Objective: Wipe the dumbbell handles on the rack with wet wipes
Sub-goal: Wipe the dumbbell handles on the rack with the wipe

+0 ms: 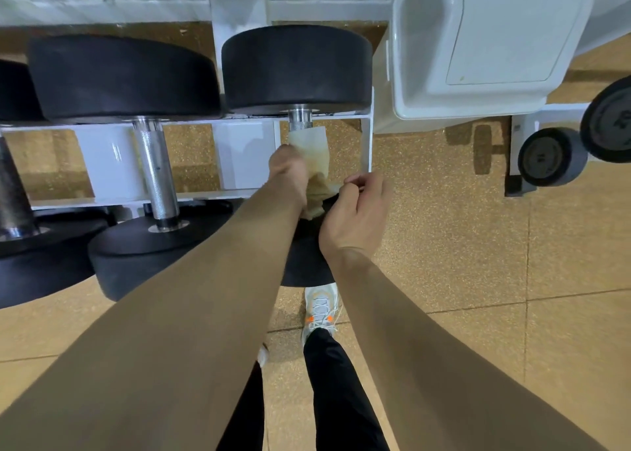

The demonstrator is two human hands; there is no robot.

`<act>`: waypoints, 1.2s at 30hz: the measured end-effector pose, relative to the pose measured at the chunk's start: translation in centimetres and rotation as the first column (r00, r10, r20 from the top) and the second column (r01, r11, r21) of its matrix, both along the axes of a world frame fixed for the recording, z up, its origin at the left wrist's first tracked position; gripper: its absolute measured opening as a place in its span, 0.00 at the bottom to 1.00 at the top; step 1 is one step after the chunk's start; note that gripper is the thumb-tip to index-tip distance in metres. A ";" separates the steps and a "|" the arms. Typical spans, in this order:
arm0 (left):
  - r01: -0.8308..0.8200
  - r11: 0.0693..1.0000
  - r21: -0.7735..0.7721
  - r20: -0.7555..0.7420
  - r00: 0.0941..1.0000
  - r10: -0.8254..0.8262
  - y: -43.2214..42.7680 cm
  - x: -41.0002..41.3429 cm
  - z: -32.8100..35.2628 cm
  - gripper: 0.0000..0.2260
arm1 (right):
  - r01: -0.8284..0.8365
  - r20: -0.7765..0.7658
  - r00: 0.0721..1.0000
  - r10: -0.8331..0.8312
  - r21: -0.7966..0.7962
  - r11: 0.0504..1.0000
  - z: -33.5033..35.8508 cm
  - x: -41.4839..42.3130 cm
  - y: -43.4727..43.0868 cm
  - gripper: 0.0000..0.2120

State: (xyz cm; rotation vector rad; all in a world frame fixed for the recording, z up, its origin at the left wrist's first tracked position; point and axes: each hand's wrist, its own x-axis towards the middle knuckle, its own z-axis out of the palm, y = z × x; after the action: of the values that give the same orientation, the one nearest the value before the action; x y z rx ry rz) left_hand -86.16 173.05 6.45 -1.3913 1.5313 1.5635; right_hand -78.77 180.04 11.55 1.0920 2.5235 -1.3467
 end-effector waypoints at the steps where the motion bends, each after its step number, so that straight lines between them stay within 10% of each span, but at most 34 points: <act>1: 0.018 1.000 0.015 0.004 1.000 -0.018 -0.5 -0.4 -0.1 0.19 | 0.003 0.013 1.000 -0.003 -0.007 1.000 0.0 -0.1 0.0 0.09; 10: -0.101 0.988 0.114 0.061 0.994 0.094 -1.8 -1.7 -0.9 0.21 | -0.024 0.074 0.997 0.025 -0.026 0.999 0.0 -0.2 0.0 0.12; 20: -0.117 0.977 -0.180 -0.069 0.992 0.106 2.1 -0.4 2.6 0.29 | -0.045 0.065 0.997 0.046 -0.023 0.999 -0.1 -0.1 0.2 0.13; 36: 0.044 0.975 0.216 0.083 0.995 -0.063 -2.5 -0.7 -0.8 0.19 | -0.023 0.064 0.998 0.027 -0.059 0.998 -0.6 -0.2 0.4 0.13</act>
State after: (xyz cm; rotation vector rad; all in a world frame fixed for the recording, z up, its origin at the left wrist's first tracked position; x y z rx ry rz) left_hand -86.82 170.58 5.64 -1.2708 1.2959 1.5607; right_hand -78.94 180.39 10.98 1.0716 2.4288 -1.3466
